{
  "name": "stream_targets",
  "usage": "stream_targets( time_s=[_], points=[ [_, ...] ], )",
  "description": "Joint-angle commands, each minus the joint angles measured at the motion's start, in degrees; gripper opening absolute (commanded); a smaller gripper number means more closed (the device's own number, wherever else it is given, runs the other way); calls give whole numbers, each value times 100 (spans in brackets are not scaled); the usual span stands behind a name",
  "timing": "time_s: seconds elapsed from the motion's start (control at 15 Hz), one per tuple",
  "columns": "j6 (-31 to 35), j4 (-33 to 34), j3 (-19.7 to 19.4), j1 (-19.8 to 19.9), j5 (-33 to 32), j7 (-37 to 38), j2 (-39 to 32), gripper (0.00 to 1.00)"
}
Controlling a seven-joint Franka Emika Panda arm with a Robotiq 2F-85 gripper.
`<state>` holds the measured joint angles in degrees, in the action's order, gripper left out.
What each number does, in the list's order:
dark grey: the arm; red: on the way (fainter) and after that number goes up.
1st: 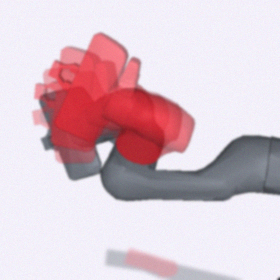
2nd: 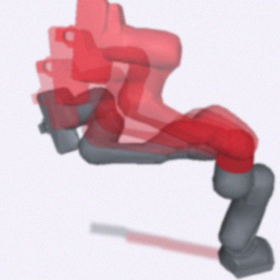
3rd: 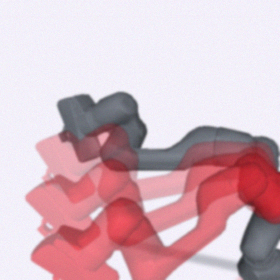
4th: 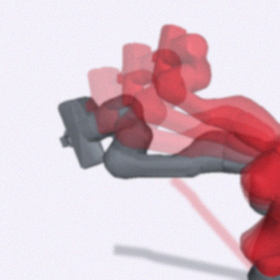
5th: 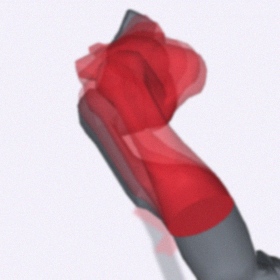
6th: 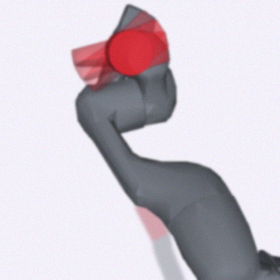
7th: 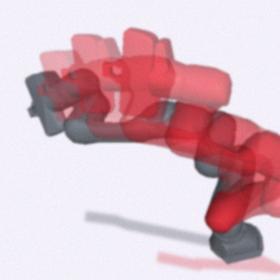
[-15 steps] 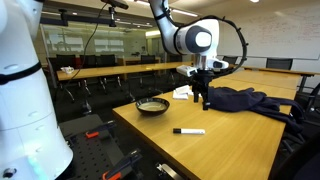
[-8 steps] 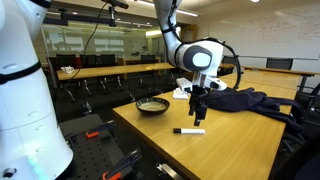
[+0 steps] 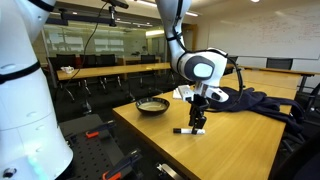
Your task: Put the pen in the bowl
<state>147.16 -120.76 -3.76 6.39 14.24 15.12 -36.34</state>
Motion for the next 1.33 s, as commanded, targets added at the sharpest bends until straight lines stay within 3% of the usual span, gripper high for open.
stream_targets(
  time_s=[0.0,0.27,0.6,0.93,1.27],
  points=[
    [-153,297,22,19,40,-153,-200,32],
    [-76,363,24,29,9,-243,-229,1],
    [220,71,305,57,-209,-1293,485,5],
    [-522,64,1069,96,73,-2437,1245,5],
    [-1304,277,1443,-21,103,-3573,1191,5]
  ],
)
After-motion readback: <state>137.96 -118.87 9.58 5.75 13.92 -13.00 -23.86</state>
